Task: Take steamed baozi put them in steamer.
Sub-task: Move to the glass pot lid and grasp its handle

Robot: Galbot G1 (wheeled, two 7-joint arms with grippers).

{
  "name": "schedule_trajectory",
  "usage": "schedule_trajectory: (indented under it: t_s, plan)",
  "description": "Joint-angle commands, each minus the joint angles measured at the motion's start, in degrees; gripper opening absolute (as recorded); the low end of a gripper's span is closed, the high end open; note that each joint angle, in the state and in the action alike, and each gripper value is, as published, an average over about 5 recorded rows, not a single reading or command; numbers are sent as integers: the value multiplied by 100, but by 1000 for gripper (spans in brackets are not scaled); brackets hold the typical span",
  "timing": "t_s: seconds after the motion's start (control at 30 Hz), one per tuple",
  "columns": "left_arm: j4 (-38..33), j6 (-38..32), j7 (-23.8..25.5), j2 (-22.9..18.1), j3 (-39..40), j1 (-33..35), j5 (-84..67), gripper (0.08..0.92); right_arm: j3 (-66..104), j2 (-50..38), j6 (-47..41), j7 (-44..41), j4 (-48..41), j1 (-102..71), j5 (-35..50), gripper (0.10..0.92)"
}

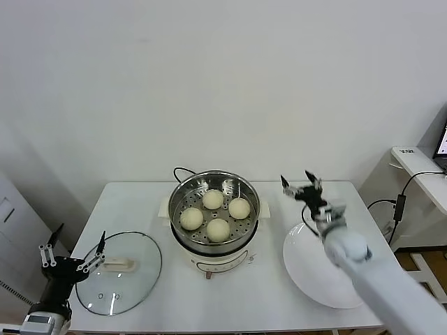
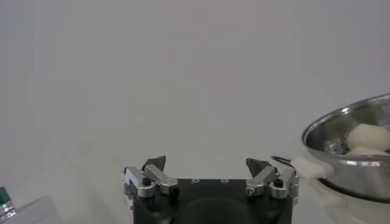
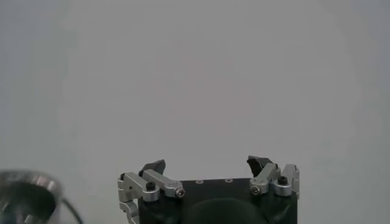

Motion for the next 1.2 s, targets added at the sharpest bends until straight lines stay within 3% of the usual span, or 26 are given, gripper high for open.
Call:
schedule_trajectory:
  t_s: [0.03,0.17,0.3,0.4,0.5,0.7,1.2]
  plan:
    - [94,-334,-91,-15,-9,63,477,823,2892,715,-76,98,1978,-3921,-950,823]
    - [406,-1046,-160,87,-108,256,1149,823,3246,940,-187,29,2214,-4275,-1048,823]
    - [981,-2224,-453,229,-220,431,2316,823,3323,1170,-305,30,2293,-4427,-1054,823]
    - [1528,-3187,-1065,315,-311,475,3546,823,3303,1240,-319,-38,2289,-4530,-1074,823]
    - [2018,-3703,-1871,341,-326,498,4738,823,3314,1256,-311,-117,2271,-4609,-1093,823]
    - [2841,-3948,-2864,347,-300,99,6695,823,3399,1294,-256,-196,2228,-4760,-1137,823]
    - [3906,-3558,-2929,347,-287,-1062,7210,823,3661,1497,2,-550,2117,-5278,-1270,823]
